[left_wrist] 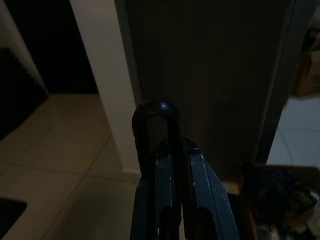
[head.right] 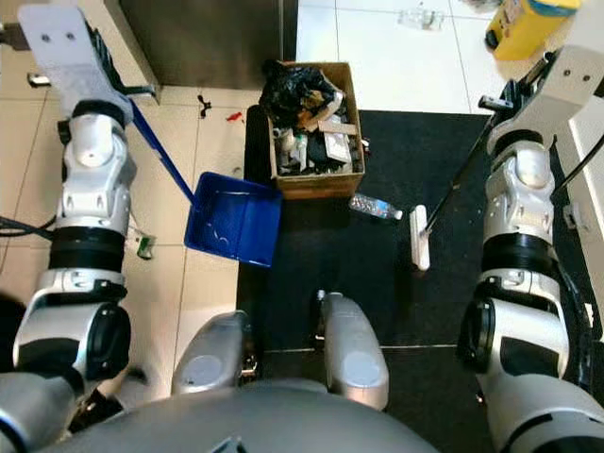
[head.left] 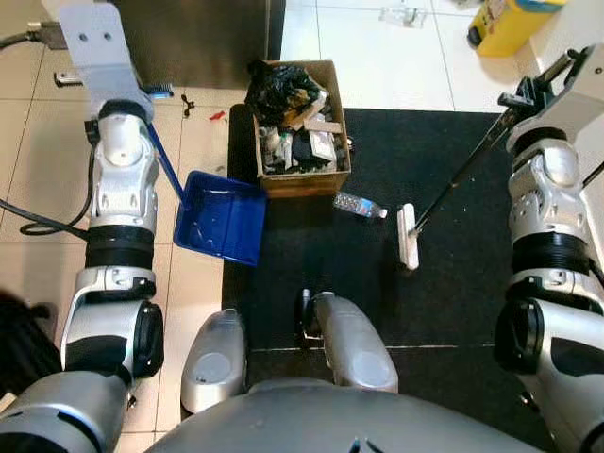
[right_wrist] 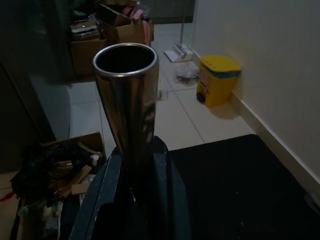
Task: Sweep floor
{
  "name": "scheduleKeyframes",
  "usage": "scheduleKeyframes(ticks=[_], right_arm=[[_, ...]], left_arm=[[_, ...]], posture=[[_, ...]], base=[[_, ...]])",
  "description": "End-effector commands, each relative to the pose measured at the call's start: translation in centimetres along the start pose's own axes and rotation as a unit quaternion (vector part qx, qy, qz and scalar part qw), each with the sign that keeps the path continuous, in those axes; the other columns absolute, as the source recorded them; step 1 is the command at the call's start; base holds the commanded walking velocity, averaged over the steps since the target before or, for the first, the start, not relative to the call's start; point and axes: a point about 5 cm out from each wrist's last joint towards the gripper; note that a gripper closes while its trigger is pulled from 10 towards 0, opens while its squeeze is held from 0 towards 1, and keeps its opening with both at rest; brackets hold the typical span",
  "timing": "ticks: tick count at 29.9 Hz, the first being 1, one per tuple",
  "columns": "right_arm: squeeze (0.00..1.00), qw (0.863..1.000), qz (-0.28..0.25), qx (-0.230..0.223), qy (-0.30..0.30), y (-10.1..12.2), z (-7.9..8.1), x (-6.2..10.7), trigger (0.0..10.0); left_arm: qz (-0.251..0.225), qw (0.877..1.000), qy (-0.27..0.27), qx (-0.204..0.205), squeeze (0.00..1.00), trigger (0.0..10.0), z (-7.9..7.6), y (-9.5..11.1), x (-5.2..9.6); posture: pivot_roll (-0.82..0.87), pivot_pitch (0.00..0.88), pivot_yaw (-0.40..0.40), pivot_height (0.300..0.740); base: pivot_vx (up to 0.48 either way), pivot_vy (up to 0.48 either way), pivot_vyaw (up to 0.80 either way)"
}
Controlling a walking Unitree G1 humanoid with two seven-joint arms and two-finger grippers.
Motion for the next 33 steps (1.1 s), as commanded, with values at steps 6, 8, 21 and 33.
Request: scheduleKeyframes(ticks=[6,8,21,33], right_arm=[[0.0,1.0,-0.016,0.008,0.007,0.56,0.24,-0.26,10.0],[0.0,1.0,-0.017,0.009,0.008,0.56,0.26,-0.28,10.0],[0.0,1.0,-0.015,0.01,0.014,0.43,0.49,-0.42,10.0],[0.0,1.0,-0.014,0.011,0.019,0.36,0.59,-0.48,10.0]], left_arm=[[-0.016,1.0,-0.01,0.005,0.0,10.0,-0.92,0.92,0.17],[-0.015,1.0,-0.012,0.006,0.0,10.0,-1.06,0.95,0.17],[-0.007,1.0,-0.011,0.005,0.0,10.0,-1.22,0.78,0.19],[-0.003,1.0,-0.009,0.006,0.0,10.0,-1.26,0.6,0.28]], posture=[[0.13,0.029,-0.057,0.74],[0.13,0.027,-0.057,0.74],[0.13,0.025,-0.06,0.74],[0.13,0.029,-0.063,0.74]], base=[[0.0,-0.454,0.0],[0.0,-0.454,0.0],[0.0,-0.444,0.0],[0.0,-0.437,0.0]])
Point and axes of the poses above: a point about 5 cm out from each wrist's last joint towards the gripper, its own x axis pointing back from the gripper into the wrist, its own y axis along the axis of the wrist's last joint, z = x × y, and after that the axes turned 13 degrees about -x, right-handed
